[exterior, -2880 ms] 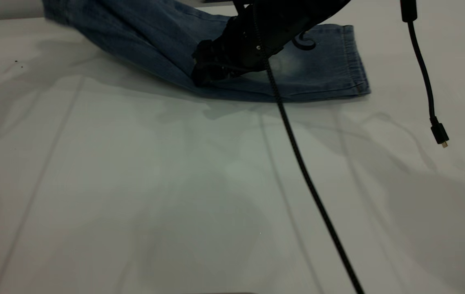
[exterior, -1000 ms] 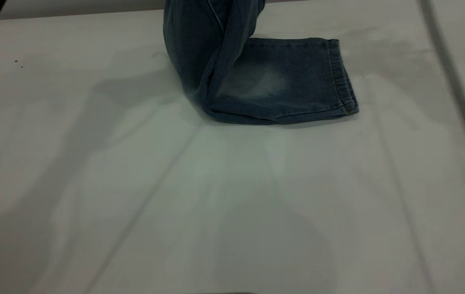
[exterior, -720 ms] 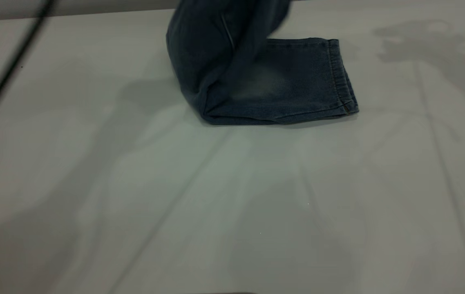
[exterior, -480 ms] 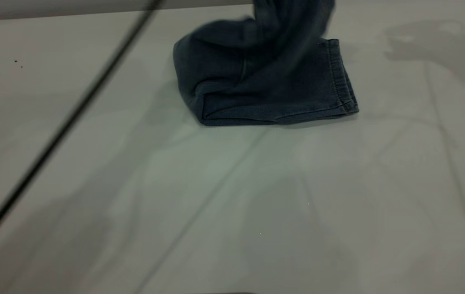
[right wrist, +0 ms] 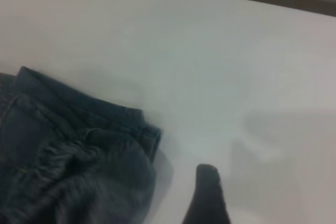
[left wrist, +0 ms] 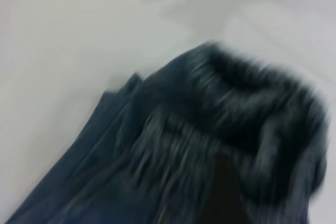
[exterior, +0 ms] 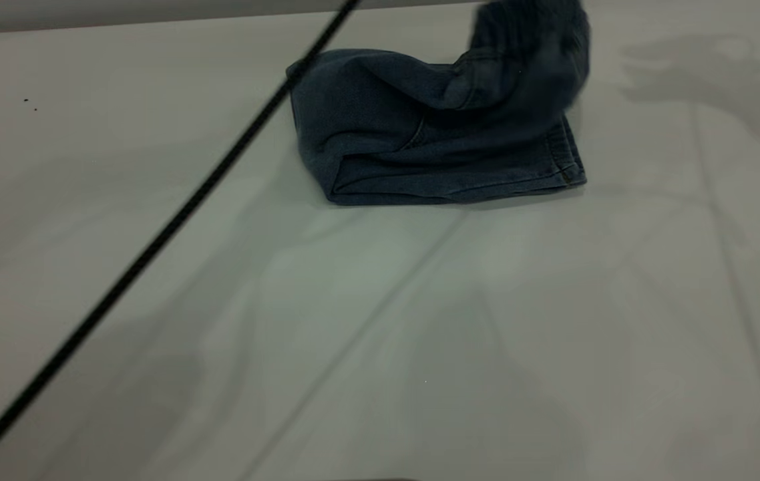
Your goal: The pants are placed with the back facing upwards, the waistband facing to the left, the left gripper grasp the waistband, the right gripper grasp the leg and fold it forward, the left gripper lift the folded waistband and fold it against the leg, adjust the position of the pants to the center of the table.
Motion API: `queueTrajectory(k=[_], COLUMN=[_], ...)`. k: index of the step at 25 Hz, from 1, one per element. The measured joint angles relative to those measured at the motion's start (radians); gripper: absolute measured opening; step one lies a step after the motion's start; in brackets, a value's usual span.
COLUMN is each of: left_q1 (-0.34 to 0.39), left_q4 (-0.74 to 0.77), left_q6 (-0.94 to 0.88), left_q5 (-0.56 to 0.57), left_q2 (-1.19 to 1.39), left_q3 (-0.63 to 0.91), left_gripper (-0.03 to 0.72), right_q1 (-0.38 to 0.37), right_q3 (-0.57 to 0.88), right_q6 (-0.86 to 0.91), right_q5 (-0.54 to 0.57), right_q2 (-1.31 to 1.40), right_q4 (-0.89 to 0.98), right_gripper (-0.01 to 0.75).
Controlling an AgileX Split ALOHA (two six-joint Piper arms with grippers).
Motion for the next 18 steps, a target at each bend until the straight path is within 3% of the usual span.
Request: queueTrajectory(k=[5,9,12,18], left_q1=[0.000,0.001,-0.003,-0.032], left_q4=[0.365,0.461,0.465,0.469], left_q6=[-0.209,-0.301,-0.299,-0.272], left_q5=[0.249,0.349,0.333,0.157], left_q2=[-0.067,-0.011,0.066,0.186], left_q3=[-0.044,-0.044,-0.044,-0.044], left_gripper=[0.529,0.529,0.529,0.530], right_q1=[0.000,0.000,0.000,0.000], right_q3=[0.000,0.000,0.000,0.000], right_q6=[-0.001,-0.004,-0.004,-0.004], right_q5=[0.002,0.004,0.004,0.006], right_q2=[0.000,0.000,0.000,0.000], right_q4=[0.009,0.021,0.023,0.037], right_gripper=[0.477,0.477,0.477,0.477])
